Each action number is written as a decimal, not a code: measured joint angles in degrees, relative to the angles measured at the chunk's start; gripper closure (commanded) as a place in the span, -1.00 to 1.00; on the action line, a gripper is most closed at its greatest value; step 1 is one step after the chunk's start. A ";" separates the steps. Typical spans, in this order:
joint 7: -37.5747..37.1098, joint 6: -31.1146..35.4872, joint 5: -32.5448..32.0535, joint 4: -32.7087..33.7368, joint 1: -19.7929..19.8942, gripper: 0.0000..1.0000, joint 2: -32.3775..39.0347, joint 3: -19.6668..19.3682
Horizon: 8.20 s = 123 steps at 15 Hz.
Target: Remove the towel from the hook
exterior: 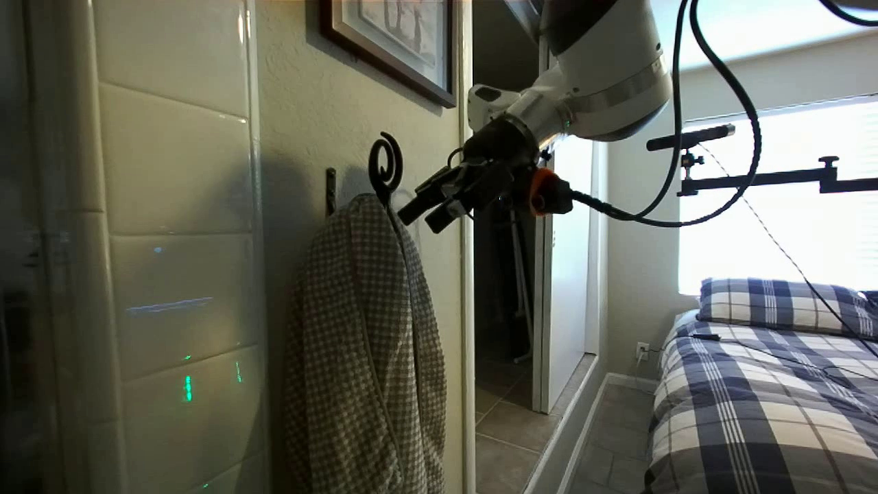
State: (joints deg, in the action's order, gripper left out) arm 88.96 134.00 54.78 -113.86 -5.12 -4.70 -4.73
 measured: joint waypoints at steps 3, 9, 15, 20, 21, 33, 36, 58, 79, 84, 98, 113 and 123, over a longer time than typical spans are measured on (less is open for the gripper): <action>6.97 0.00 4.48 0.01 0.22 -1.00 1.15 0.43; 13.13 1.22 5.34 0.07 1.23 -1.00 2.96 1.11; 15.69 3.45 6.24 0.30 1.44 -0.36 3.90 1.71; 17.64 7.95 9.49 0.63 1.44 0.36 4.96 2.75; 17.66 9.74 10.06 0.73 1.44 0.49 5.31 3.04; 9.78 17.90 10.86 2.52 0.80 0.95 6.89 4.00; 3.30 18.99 6.76 3.92 0.74 0.95 5.80 4.03; -28.64 29.91 -16.91 10.34 -1.09 0.95 -0.31 8.01; -54.35 4.52 -33.81 10.33 1.27 0.95 -9.08 5.93; -58.17 -9.37 -37.38 10.58 1.56 0.95 -20.17 2.04; -60.61 -44.01 -38.12 7.49 1.83 0.95 -12.79 -3.34; -61.64 -55.10 -40.53 2.97 4.90 0.95 0.69 -3.19; -65.98 -44.51 -44.33 -2.64 7.08 0.95 8.05 -2.96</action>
State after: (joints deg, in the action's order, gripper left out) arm 22.98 89.48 10.45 -116.51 1.96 3.35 -7.69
